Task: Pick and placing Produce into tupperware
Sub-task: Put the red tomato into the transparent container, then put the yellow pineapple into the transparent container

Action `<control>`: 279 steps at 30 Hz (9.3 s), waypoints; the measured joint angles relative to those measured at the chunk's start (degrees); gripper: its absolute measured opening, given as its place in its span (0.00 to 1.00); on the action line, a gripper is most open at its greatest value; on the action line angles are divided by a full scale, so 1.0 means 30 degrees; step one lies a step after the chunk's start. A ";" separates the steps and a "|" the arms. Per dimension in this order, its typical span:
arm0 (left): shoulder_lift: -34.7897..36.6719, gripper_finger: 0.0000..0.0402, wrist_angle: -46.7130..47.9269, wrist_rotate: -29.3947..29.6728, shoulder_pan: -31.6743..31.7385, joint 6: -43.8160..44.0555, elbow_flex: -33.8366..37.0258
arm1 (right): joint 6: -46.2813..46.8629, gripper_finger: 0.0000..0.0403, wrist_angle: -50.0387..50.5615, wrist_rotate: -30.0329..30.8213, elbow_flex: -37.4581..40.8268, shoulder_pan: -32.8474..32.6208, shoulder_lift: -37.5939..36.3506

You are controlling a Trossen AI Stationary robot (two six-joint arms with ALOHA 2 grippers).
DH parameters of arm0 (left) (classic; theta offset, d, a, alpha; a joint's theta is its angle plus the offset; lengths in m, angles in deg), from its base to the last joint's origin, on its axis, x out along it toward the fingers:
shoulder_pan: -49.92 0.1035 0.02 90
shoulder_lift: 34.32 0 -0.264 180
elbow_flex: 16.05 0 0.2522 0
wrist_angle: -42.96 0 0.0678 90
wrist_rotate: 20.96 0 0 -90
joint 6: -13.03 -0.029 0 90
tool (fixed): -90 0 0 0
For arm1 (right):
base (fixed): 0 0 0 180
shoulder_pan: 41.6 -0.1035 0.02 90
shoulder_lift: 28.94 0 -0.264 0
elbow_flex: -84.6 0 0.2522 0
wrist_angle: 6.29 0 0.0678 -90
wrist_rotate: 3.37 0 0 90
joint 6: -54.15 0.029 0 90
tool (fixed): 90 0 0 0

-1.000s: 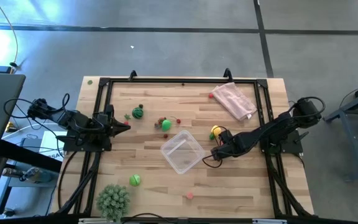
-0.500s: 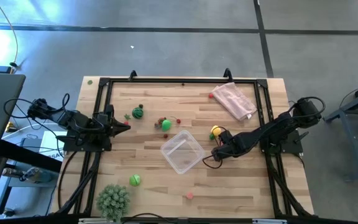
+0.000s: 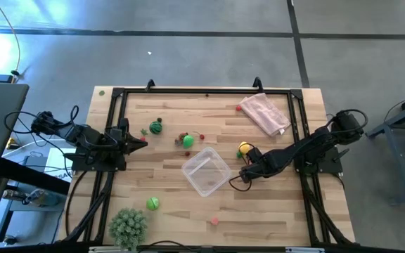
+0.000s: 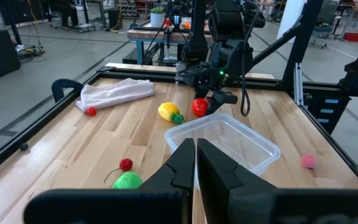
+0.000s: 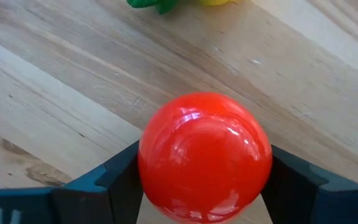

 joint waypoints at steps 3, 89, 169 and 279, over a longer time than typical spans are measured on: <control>0.0000 0.02 0.0006 0.0000 0.0002 0.0005 0.0000 | -0.0028 0.61 -0.0040 0.0018 0.0007 0.0000 0.0000; 0.0000 0.02 -0.0002 0.0002 0.0002 0.0004 0.0000 | -1.5710 0.61 -0.1061 -0.2358 -1.2524 0.3062 0.7380; 0.0000 0.02 0.0006 0.0000 0.0005 -0.0002 -0.0007 | -1.7505 0.69 0.8777 -0.0799 -1.9269 0.2109 0.8393; 0.0000 0.02 -0.0001 0.0000 0.0006 -0.0001 -0.0007 | 1.4850 0.69 0.0762 -0.0341 -0.3067 0.6907 0.1479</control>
